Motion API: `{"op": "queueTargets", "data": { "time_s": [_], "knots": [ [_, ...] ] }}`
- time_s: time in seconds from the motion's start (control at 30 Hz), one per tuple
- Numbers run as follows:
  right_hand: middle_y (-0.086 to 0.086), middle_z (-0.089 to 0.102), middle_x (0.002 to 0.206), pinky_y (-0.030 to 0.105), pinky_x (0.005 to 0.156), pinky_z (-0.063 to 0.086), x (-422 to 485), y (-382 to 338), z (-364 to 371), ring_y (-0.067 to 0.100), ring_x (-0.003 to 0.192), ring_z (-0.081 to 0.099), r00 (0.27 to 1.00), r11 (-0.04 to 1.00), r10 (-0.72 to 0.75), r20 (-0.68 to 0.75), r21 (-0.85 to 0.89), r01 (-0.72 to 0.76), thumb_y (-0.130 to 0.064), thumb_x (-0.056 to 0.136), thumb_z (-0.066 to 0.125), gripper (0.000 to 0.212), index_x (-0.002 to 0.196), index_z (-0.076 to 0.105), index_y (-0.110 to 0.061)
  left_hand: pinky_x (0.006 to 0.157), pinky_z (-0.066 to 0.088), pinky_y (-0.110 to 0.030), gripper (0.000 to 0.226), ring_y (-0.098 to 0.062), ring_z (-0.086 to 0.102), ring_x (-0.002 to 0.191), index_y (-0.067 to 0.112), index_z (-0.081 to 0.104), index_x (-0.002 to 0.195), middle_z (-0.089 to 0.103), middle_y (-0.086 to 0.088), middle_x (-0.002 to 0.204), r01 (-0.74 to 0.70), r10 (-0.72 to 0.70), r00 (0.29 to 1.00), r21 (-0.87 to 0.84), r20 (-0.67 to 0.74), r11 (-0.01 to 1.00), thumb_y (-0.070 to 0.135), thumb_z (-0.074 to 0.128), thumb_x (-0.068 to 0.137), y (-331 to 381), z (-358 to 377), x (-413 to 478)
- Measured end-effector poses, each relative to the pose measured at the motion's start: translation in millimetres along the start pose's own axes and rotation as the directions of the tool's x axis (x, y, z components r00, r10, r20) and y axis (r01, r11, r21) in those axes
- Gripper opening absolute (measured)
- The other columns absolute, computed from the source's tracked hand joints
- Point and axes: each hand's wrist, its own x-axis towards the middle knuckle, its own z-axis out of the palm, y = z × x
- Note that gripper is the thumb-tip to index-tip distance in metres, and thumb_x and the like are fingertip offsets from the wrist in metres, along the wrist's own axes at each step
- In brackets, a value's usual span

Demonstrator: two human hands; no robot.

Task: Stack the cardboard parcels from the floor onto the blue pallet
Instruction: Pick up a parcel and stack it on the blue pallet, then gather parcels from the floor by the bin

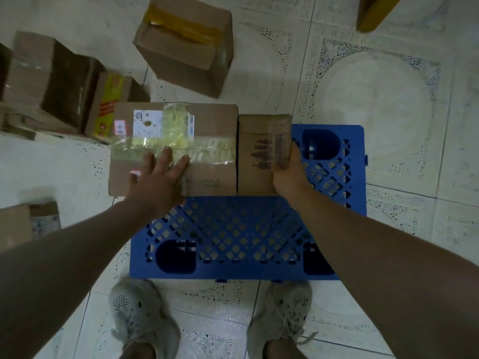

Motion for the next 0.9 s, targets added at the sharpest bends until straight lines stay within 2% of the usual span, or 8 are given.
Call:
{"op": "queueTargets", "data": {
  "time_s": [0.13, 0.23, 0.3, 0.4, 0.53, 0.67, 0.77, 0.9],
  "knots": [
    [0.007, 0.032, 0.153, 0.018, 0.092, 0.035, 9, -10, -2, 0.022, 0.129, 0.042, 0.996, 0.993, 0.085, 0.039, -0.083, -0.081, -0.015, 0.101, 0.042, 0.068, 0.154, -0.001, -0.02, 0.103, 0.016, -0.07, 0.105, -0.042, -0.01, 0.141, 0.04, -0.005, 0.147, -0.013, -0.003, 0.157, 0.011, -0.009, 0.999, -0.045, 0.031, 0.999, 0.039, 0.073, 0.076, 3, -8, 4],
    [0.01, 0.021, 0.157, 0.034, 0.108, 0.035, -6, -27, -11, 0.028, 0.136, 0.033, 0.991, 0.98, 0.125, 0.049, -0.165, -0.115, -0.028, 0.098, 0.049, 0.081, 0.152, -0.01, -0.02, 0.106, 0.014, -0.067, 0.103, -0.034, -0.012, 0.143, 0.045, -0.005, 0.146, -0.019, 0.003, 0.157, 0.052, -0.041, 0.995, -0.126, 0.093, 0.991, 0.045, 0.071, 0.077, -3, -26, -4],
    [0.011, 0.023, 0.156, 0.037, 0.11, 0.034, -30, -48, -17, 0.028, 0.136, 0.033, 0.993, 0.975, 0.112, 0.045, -0.199, -0.101, -0.033, 0.096, 0.053, 0.081, 0.153, -0.003, -0.016, 0.11, 0.013, -0.063, 0.098, -0.03, -0.011, 0.144, 0.044, -0.004, 0.146, -0.018, 0.002, 0.157, 0.081, -0.061, 0.992, -0.18, 0.114, 0.98, 0.051, 0.067, 0.079, -11, -48, -20],
    [0.01, 0.045, 0.141, 0.03, 0.098, 0.041, -81, -102, -27, 0.023, 0.12, 0.048, 0.996, 0.969, 0.048, 0.077, -0.246, -0.027, -0.032, 0.095, 0.054, 0.062, 0.148, 0.027, -0.015, 0.112, 0.016, -0.056, 0.091, -0.029, -0.003, 0.144, 0.038, 0.001, 0.149, -0.008, -0.003, 0.159, 0.119, -0.096, 0.99, -0.251, 0.101, 0.961, 0.058, 0.059, 0.081, -28, -104, -57],
    [0.008, 0.032, 0.151, 0.023, 0.093, 0.034, -173, -197, -37, 0.023, 0.129, 0.04, 0.99, 0.942, 0.047, 0.136, -0.334, 0.001, -0.044, 0.095, 0.048, 0.073, 0.152, 0.016, -0.012, 0.113, 0.018, -0.046, 0.087, -0.028, 0.008, 0.144, 0.034, 0.01, 0.15, 0.005, -0.006, 0.159, 0.137, -0.123, 0.99, -0.341, 0.061, 0.93, 0.057, 0.059, 0.082, -50, -199, -132],
    [0.011, 0.038, 0.149, 0.031, 0.09, 0.04, -270, -298, -32, 0.025, 0.118, 0.048, 0.992, 0.909, -0.029, 0.123, -0.41, 0.078, -0.048, 0.096, 0.045, 0.065, 0.149, 0.027, -0.015, 0.113, 0.019, -0.044, 0.082, -0.027, 0.01, 0.144, 0.031, 0.013, 0.15, 0.008, -0.006, 0.158, 0.13, -0.14, 0.99, -0.363, 0.001, 0.923, 0.05, 0.06, 0.085, -87, -291, -223],
    [0.01, 0.038, 0.15, 0.028, 0.079, 0.041, -336, -369, -21, 0.025, 0.118, 0.049, 0.983, 0.872, -0.124, 0.135, -0.457, 0.173, -0.05, 0.095, 0.044, 0.065, 0.15, 0.025, -0.021, 0.115, 0.018, -0.046, 0.08, -0.026, 0.007, 0.145, 0.03, 0.013, 0.15, 0.008, -0.004, 0.159, 0.131, -0.156, 0.987, -0.416, -0.026, 0.9, 0.047, 0.059, 0.087, -127, -353, -288],
    [0.007, 0.04, 0.148, 0.039, 0.097, 0.046, -412, -436, 2, 0.025, 0.125, 0.047, 0.956, 0.837, -0.216, 0.198, -0.466, 0.286, -0.048, 0.094, 0.049, 0.066, 0.151, 0.025, -0.024, 0.115, 0.018, -0.046, 0.078, -0.027, 0.007, 0.144, 0.03, 0.014, 0.15, 0.009, -0.005, 0.158, 0.156, -0.239, 0.964, -0.487, -0.114, 0.859, 0.046, 0.058, 0.088, -171, -402, -373]
  ]
}}
